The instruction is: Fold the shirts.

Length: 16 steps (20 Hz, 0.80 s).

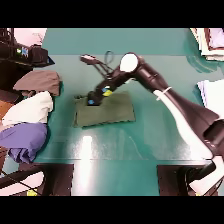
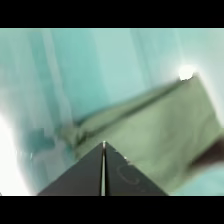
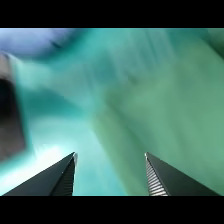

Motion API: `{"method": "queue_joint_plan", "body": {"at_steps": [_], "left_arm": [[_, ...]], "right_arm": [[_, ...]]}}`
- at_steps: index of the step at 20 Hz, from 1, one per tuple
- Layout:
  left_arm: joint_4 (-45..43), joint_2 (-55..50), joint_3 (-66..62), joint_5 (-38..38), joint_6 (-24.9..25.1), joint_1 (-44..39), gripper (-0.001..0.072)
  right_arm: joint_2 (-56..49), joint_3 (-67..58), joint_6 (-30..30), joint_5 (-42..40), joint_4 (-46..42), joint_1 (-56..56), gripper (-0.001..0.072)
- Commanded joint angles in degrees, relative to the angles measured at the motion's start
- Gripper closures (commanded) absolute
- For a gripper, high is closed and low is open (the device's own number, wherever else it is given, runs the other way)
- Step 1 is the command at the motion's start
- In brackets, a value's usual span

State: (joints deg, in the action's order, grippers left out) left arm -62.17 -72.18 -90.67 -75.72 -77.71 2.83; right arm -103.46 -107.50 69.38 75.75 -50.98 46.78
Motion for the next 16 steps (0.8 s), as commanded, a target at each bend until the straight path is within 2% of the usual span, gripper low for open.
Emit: {"method": "queue_joint_plan", "body": {"at_steps": [1,5,6,7,8,13,14,15,16], "left_arm": [[-0.2,0.2,2.3,-4.2,1.3,0.5,0.0680],[0.0,0.2,7.3,-1.1,1.3,0.5,0.0680],[0.5,0.2,8.4,-0.1,1.3,0.5,0.0679],[1.0,0.2,9.2,0.9,1.3,0.5,0.0679],[1.4,0.2,9.7,2.0,1.3,0.5,0.0679],[1.6,0.2,10.0,4.0,3.2,0.5,0.0679],[1.6,0.2,10.0,4.1,3.2,0.5,0.0680],[1.6,0.2,10.0,4.3,3.2,0.5,0.0679],[1.6,0.2,10.0,4.6,3.2,0.5,0.0679]], "right_arm": [[6.7,13.0,4.4,4.0,-9.0,-8.1,0.0231],[14.8,30.9,6.4,-2.4,-8.1,-21.2,0.0230],[15.9,34.2,6.3,-4.3,-6.1,-24.0,0.0201],[16.1,36.5,6.1,-5.4,-3.9,-26.3,0.0087],[15.6,38.4,6.0,-6.4,-1.0,-28.1,0.0046],[6.9,39.3,2.1,-8.2,15.0,-28.7,0.0060],[5.0,38.0,1.8,-8.3,16.8,-27.3,0.0093],[3.0,36.1,1.6,-8.3,18.1,-25.6,0.0155],[1.2,34.1,1.6,-8.2,18.5,-23.9,0.0159]]}}
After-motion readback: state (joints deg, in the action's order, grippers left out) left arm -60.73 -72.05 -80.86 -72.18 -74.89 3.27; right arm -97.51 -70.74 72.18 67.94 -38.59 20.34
